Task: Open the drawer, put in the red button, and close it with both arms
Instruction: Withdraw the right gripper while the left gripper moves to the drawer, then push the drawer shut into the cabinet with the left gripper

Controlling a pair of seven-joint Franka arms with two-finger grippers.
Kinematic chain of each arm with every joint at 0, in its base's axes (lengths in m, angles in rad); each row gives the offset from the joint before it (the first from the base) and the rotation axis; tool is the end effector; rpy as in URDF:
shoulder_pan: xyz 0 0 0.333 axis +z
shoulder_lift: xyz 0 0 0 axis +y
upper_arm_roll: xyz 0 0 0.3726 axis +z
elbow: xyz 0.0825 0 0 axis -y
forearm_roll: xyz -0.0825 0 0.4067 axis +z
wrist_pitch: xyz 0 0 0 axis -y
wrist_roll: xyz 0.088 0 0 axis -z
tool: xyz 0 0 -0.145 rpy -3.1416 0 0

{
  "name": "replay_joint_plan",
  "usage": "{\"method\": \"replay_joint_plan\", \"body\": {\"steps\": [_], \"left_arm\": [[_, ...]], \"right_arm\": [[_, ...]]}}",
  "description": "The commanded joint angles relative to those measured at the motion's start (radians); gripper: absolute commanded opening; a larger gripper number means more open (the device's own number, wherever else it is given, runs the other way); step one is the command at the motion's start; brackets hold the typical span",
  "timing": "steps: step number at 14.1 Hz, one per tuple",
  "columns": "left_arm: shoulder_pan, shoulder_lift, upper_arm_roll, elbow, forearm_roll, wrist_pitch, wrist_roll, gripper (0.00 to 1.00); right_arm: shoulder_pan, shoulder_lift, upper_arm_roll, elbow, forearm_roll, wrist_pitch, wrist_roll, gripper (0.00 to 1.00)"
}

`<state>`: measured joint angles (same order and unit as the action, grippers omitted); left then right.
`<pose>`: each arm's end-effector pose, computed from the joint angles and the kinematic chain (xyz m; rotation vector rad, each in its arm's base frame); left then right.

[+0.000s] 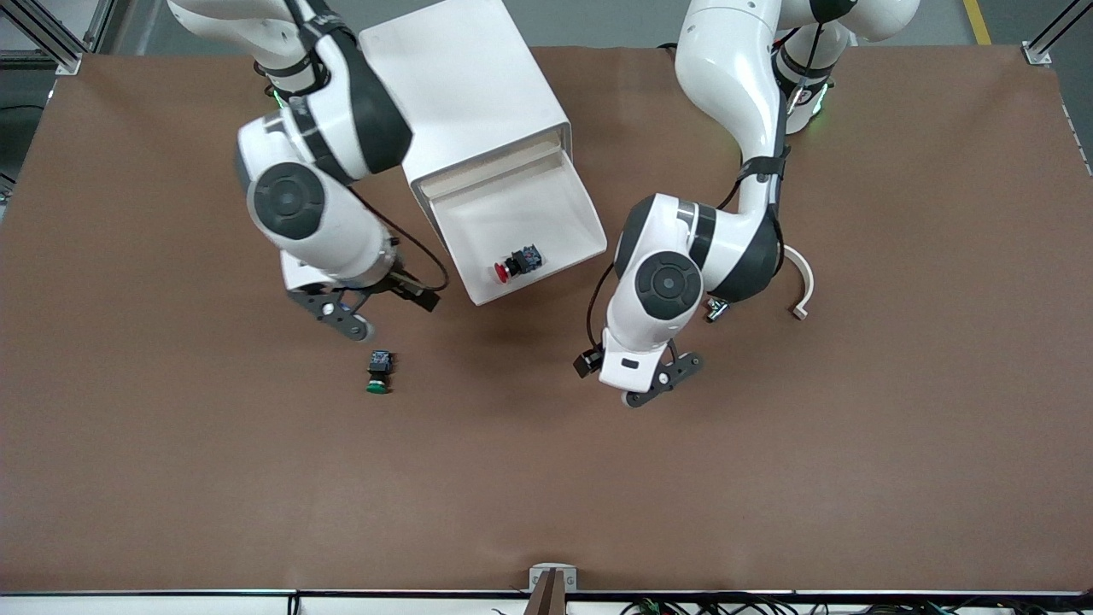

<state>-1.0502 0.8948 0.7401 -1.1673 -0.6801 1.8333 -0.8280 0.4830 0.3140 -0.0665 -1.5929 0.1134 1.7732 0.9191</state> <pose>0.6570 -0.4789 0.3225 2.9753 0.7729 -0.1142 0.6077 0.2892 0.4511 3.0099 -0.8183 -0.2487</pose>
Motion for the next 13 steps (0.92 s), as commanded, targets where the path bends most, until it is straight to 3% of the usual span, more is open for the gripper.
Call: {"method": "replay_joint_plan", "body": {"steps": [1,4,6,13], "left_arm": [[-0.039,-0.013,-0.002,-0.015,0.022,0.009,0.007,0.99],[-0.067,-0.014,-0.013,-0.015,-0.002,0.007,0.007,0.99],[-0.067,-0.011,-0.083,-0.014,-0.001,0.015,0.012,0.99],[-0.128,-0.008,-0.117,-0.015,0.002,0.014,-0.002,0.99]], "right_arm": [[-0.079,-0.041,0.017,-0.012,-0.023,-0.046,-0.136,1.00],[-0.158,-0.071,0.017,-0.012,-0.044,-0.092,-0.282,1.00],[-0.204,-0.090,0.017,-0.012,-0.052,-0.116,-0.365,1.00],[-0.366,-0.154,0.017,-0.012,-0.069,-0.176,-0.669,1.00]]}}
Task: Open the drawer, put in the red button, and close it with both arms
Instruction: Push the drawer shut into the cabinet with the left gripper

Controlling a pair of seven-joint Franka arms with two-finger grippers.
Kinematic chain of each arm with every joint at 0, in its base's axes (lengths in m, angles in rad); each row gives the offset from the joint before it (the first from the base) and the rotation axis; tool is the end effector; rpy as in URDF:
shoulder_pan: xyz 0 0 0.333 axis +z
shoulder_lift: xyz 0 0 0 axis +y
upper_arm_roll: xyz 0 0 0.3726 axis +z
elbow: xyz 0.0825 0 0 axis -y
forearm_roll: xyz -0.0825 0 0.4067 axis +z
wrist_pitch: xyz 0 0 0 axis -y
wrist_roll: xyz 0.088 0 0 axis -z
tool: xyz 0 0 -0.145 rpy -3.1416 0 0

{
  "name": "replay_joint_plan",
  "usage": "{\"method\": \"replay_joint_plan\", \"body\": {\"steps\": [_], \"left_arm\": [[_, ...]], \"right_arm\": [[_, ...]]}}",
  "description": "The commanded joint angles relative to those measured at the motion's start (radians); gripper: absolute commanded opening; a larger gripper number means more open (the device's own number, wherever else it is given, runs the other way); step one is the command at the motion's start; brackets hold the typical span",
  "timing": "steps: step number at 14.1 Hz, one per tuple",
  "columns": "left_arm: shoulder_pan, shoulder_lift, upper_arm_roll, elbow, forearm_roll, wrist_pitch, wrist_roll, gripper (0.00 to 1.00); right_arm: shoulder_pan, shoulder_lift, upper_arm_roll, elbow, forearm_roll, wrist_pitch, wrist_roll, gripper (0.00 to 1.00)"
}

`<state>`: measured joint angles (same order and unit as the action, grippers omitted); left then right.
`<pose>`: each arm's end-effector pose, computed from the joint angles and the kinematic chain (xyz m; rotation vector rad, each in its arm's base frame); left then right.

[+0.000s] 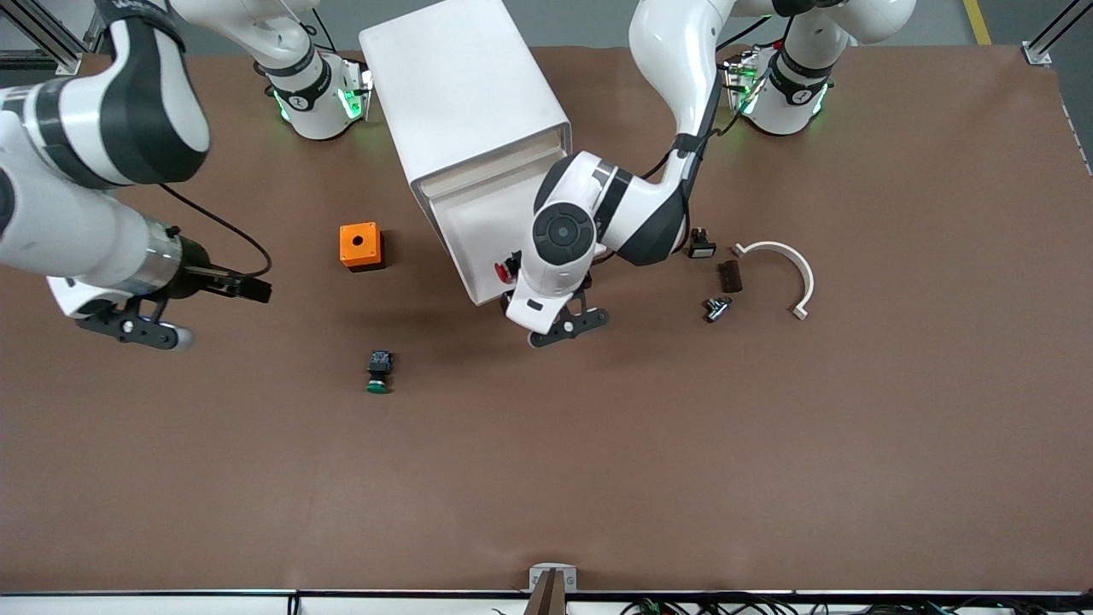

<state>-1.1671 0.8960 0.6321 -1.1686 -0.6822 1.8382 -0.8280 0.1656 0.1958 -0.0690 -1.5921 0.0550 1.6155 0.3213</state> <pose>0.5567 -0.5921 0.2957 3.0127 0.4975 -0.2461 0.6261 0.0718 0.5178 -3.1039 0.3613 0.2767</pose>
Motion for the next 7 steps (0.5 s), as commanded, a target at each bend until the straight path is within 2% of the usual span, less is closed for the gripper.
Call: {"method": "replay_joint_plan", "body": {"steps": [1,7], "left_arm": [[-0.022,-0.008,-0.011,-0.014,0.004,0.009,-0.002,0.99],[-0.106,-0.011,-0.014,-0.026,0.004,-0.023,-0.040,0.99]], "right_arm": [[-0.067,-0.047,0.020,-0.012,-0.011,-0.031,-0.103,1.00],[-0.161,-0.105,0.020,-0.011,-0.038,-0.081,-0.278,1.00]]}}
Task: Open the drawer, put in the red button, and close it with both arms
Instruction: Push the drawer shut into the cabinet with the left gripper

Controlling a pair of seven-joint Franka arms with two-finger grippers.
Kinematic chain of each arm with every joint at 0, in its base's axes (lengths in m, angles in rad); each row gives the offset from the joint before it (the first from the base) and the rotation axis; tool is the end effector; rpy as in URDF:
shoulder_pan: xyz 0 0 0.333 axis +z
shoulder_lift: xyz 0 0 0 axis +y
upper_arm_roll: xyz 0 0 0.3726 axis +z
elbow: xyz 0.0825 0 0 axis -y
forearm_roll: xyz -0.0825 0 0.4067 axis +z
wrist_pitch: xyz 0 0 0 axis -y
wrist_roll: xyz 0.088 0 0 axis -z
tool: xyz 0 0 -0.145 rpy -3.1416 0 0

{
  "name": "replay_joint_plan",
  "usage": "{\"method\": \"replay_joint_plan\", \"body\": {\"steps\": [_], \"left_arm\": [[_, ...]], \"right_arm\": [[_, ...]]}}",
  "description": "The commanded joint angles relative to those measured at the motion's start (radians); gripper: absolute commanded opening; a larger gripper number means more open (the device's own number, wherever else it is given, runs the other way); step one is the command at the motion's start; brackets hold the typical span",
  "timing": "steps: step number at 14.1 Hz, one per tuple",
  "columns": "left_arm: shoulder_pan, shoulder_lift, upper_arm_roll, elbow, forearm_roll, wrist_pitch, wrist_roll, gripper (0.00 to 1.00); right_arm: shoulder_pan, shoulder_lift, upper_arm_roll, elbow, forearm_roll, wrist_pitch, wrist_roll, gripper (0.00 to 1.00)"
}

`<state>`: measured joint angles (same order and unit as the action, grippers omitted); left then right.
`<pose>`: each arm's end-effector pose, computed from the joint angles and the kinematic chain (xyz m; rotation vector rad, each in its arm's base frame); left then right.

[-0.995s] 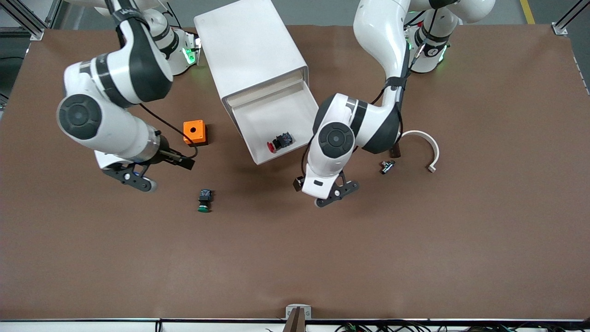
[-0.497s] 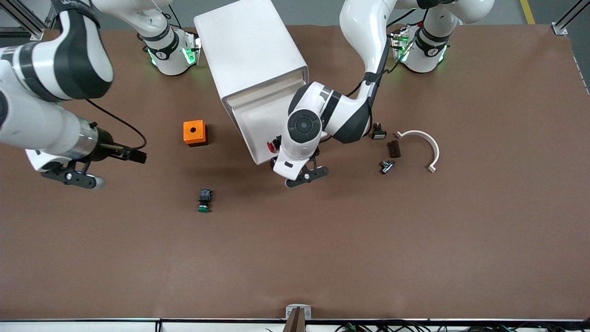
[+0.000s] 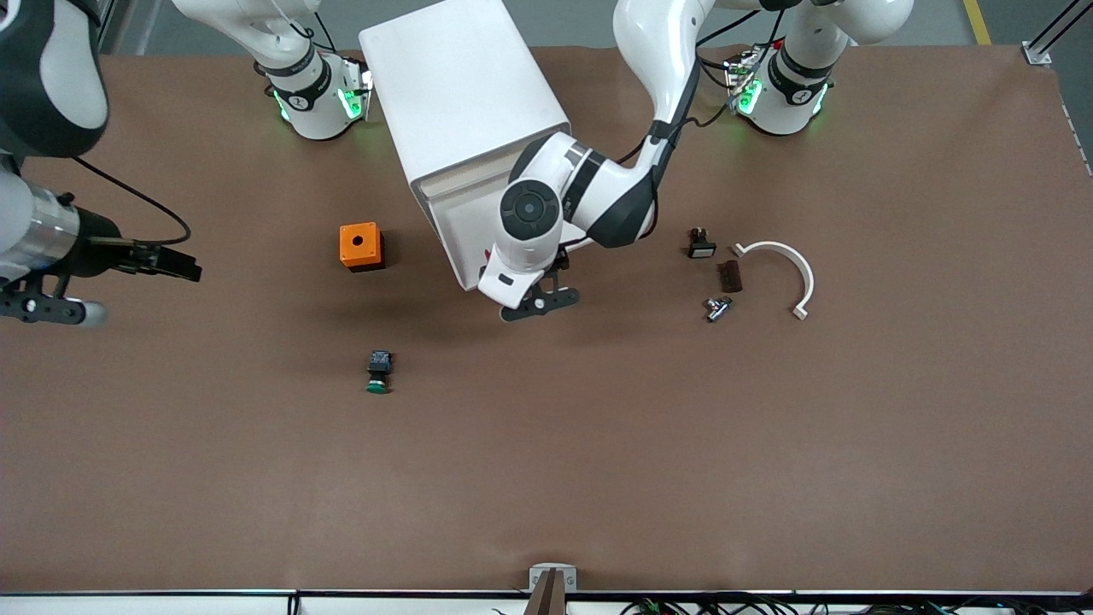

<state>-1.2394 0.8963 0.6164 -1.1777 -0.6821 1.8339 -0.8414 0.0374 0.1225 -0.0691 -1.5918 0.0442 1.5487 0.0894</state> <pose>0.5054 -0.6328 0.2879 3.0386 0.4024 -0.2831 0.6045 -0.0105 0.5589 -3.0940 0.1920 0.2583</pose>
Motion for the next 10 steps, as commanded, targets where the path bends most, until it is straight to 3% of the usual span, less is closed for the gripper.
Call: {"method": "replay_joint_plan", "body": {"steps": [1,4,10], "left_arm": [[-0.047,-0.013,0.002,-0.019,0.004,-0.027,-0.042,0.99],[-0.074,-0.019,-0.006,-0.019,-0.008,-0.093,-0.061,0.99],[-0.075,-0.019,-0.086,-0.019,-0.017,-0.114,-0.122,0.99]], "right_arm": [[-0.037,-0.041,0.021,-0.013,-0.038,-0.015,-0.060,1.00],[-0.040,-0.057,0.020,-0.011,-0.067,-0.029,-0.071,1.00],[-0.053,-0.050,0.023,-0.014,-0.052,-0.016,-0.069,1.00]]}}
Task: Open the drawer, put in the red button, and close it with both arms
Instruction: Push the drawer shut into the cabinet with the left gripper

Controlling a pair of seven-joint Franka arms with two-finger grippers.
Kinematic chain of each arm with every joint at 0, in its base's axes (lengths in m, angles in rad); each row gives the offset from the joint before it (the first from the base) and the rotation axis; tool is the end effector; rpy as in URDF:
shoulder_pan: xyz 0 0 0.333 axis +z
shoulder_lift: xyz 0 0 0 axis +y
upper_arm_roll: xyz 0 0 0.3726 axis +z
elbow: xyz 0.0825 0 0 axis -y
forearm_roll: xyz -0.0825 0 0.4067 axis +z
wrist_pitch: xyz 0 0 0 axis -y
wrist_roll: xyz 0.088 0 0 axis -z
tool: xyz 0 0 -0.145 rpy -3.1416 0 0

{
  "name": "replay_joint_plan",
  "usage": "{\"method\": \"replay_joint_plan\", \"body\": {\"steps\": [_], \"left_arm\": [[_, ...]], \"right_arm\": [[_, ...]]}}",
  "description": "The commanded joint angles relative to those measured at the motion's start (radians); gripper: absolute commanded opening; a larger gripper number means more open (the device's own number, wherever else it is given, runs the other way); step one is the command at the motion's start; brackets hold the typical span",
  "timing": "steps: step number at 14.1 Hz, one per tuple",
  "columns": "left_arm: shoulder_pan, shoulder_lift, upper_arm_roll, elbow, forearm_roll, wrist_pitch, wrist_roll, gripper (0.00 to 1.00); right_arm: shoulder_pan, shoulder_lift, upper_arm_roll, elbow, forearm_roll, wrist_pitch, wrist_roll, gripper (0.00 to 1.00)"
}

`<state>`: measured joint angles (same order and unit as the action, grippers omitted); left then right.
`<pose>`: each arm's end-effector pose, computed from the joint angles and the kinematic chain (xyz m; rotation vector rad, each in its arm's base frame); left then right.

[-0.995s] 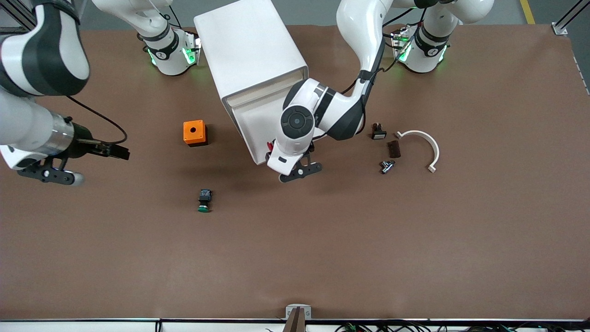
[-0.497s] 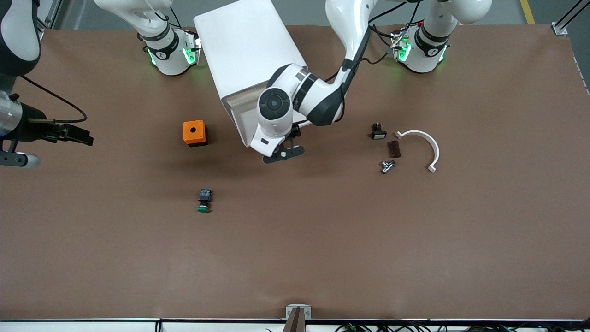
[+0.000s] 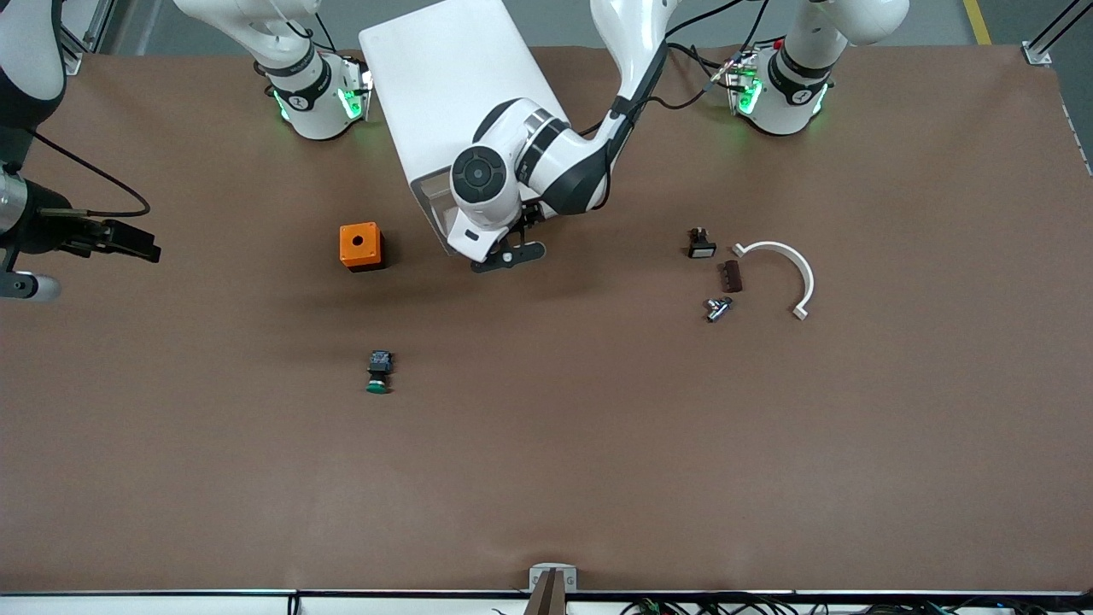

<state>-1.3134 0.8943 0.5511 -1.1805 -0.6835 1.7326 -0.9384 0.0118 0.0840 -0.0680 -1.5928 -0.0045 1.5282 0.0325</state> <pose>0.4137 -0.6775 0.2692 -3.0592 -0.3642 0.4840 0.5912 -0.0324 0.5801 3.1214 -0.1386 -0.2324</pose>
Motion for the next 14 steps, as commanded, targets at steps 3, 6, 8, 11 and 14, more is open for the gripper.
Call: {"method": "replay_joint_plan", "body": {"steps": [3,6,8,11,14], "left_arm": [[0.002,-0.017,-0.037,-0.018,-0.056,-0.013,-0.062,0.99],[0.002,-0.017,-0.039,-0.016,-0.097,-0.013,-0.086,0.99],[0.003,-0.015,-0.043,-0.018,-0.125,-0.013,-0.091,0.99],[0.008,-0.015,-0.053,-0.018,-0.163,-0.016,-0.092,0.99],[0.011,-0.015,-0.053,-0.018,-0.175,-0.033,-0.086,0.99]], "right_arm": [[-0.029,-0.012,0.022,-0.018,-0.003,-0.005,-0.016,1.00],[-0.030,-0.010,0.022,-0.013,-0.003,0.001,-0.045,1.00],[-0.030,-0.010,0.020,-0.010,-0.006,0.006,-0.062,1.00],[-0.030,-0.010,0.020,-0.007,-0.018,0.021,-0.095,1.00],[-0.032,-0.009,0.019,-0.004,-0.020,0.020,-0.105,1.00]]}}
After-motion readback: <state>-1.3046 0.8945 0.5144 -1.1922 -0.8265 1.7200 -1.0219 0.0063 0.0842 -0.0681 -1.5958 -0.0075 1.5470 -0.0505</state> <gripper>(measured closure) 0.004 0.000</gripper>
